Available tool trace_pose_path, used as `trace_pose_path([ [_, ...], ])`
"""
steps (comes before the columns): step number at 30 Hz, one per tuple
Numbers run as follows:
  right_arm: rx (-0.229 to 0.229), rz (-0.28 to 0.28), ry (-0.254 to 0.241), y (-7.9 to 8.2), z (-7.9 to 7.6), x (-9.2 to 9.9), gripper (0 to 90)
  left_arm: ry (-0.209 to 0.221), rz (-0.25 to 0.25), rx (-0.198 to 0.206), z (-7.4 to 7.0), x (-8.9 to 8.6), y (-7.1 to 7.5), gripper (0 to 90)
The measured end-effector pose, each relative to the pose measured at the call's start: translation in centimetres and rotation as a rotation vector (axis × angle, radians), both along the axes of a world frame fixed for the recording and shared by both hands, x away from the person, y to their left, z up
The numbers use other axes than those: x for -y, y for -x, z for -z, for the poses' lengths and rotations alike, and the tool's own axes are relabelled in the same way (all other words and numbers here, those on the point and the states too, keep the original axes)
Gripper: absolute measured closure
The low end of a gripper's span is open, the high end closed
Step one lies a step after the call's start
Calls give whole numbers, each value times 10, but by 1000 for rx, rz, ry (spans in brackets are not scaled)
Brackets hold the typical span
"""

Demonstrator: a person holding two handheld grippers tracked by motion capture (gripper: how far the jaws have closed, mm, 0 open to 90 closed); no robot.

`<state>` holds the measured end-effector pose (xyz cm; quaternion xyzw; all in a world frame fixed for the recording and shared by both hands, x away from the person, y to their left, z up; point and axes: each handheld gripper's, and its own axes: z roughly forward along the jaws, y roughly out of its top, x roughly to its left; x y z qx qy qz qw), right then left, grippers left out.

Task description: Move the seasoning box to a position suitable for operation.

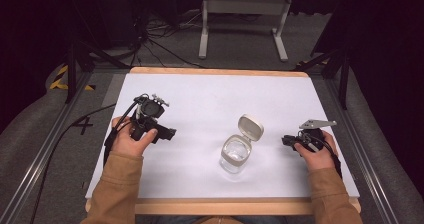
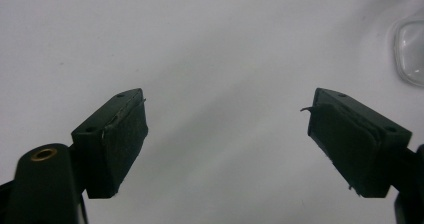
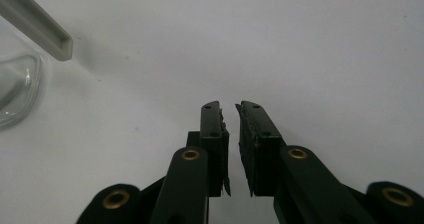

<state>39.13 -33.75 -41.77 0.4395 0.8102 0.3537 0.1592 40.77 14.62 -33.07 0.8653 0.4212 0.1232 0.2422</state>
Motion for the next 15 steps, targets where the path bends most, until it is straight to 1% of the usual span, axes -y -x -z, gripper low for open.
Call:
trace_pose_path([
  [1,-11,1,-10,1,-1,1,820,2,-7,11,0,0,0,165],
  [2,-9,0,-11,1,-1,1,822,5,-7,17,0,0,1,164],
  [3,-8,-5,-18,1,-2,1,825,13,4,17,1,0,1,181],
  [5,-3,-16,-27,1,-4,1,827,39,15,7,1,0,1,313],
  [6,-2,-20,-29,2,-5,1,829,50,26,4,1,0,1,328],
  [7,-6,-20,-29,3,-6,0,832,45,32,10,2,2,1,367],
  [8,-6,-20,-29,3,-6,0,832,45,32,10,2,2,1,455],
  [9,0,-25,-30,3,-7,-1,835,49,33,16,3,4,3,455],
  [10,3,-28,-31,3,-8,-1,838,44,46,8,2,4,3,500],
  [11,2,-29,-29,4,-10,-1,841,56,61,-3,1,4,3,555],
  [12,4,-28,-33,5,-11,-1,842,76,69,3,2,4,3,623],
  [14,9,-31,-37,5,-13,-1,842,84,85,-2,2,7,4,691],
  [15,11,-30,-36,6,-14,-1,844,77,97,-6,2,8,4,727],
])
